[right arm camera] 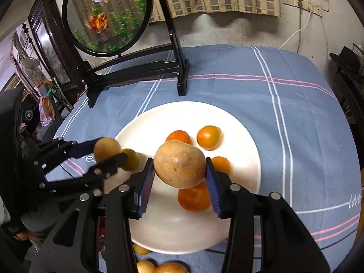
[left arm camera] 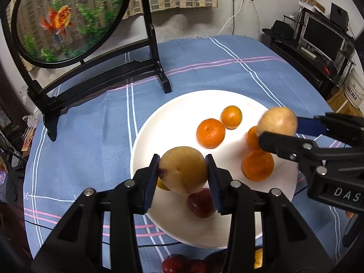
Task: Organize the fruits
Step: 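Carry both pale fruits over the white plate and open both tools, then grasp a red plum with the left tool while the right tool grasps a tan potato-like fruit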
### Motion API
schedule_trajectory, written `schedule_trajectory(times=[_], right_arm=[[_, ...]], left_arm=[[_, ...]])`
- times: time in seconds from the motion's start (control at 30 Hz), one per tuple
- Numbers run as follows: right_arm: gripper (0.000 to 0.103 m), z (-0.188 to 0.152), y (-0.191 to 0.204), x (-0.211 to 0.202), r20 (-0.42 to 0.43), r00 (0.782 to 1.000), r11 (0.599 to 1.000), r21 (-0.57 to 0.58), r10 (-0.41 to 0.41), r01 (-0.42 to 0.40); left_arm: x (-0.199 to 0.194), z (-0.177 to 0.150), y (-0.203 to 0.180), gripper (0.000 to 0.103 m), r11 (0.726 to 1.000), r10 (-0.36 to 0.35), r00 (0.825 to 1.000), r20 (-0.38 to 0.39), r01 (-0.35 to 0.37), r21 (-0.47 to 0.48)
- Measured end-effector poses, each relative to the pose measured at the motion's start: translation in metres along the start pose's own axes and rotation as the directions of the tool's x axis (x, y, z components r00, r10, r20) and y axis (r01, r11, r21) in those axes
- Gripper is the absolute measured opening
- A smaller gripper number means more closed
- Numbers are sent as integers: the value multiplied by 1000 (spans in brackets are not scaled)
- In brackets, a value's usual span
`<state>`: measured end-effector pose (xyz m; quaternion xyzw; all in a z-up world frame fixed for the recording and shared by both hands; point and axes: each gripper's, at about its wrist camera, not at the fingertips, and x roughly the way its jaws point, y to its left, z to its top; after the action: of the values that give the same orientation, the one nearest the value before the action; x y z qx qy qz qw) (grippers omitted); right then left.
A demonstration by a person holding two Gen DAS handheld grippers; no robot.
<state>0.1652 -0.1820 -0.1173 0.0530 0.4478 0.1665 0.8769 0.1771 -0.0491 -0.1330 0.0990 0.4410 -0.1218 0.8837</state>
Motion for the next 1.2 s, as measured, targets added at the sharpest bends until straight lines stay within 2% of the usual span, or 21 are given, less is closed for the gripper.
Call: schedule_trajectory(times=[0.03,0.07,0.1,0.13,0.27,0.33,0.5,0.63,0.77,0.97,1.07,1.2], right_arm=[[46,2,1,3,-5,1000,1000,-4,1,-1],[49,2,2,5,-7,1000,1000,-8,-7,7],[64,4,3,6,-4,1000,1000,-10,-10,10],[69,5,3,5,10,1000,1000,-7,-9,9],[69,9,5,-2,44,999,1000,-15,-20,20],[69,11,6,-18,92,995,999,-29,-26,28],[69,16,13,-66,197,980,993,-103,-37,58],[69,-1,15,-99,222,975,994,-107,-5,29],[69,-38,9,-103,173,985,997,-76,-19,32],[69,-106,11,-87,21,999,999,-48,-24,25],[69,-137,16,-73,-53,998,995,-90,-42,37],[68,-162,26,-54,-106,986,970,-222,-125,99]], left_arm=[[1,0,-1,42,1000,5,1000,0,-5,3],[2,1,-2,47,1000,9,1000,2,-9,8],[3,1,-3,54,1000,15,1000,8,-15,13],[2,2,-4,63,1000,27,999,19,-27,16],[-4,6,1,65,999,38,998,42,-38,6],[-11,8,8,65,999,42,998,57,-41,-14],[-50,19,38,65,994,54,989,135,-40,-101],[-79,14,55,68,990,94,980,178,-72,-125],[-95,-9,64,71,984,130,977,167,-106,-142],[-105,-59,72,71,978,132,986,99,-113,-175],[-111,-85,76,71,975,136,988,67,-122,-185],[-119,-118,81,71,969,124,992,25,-116,-218]])
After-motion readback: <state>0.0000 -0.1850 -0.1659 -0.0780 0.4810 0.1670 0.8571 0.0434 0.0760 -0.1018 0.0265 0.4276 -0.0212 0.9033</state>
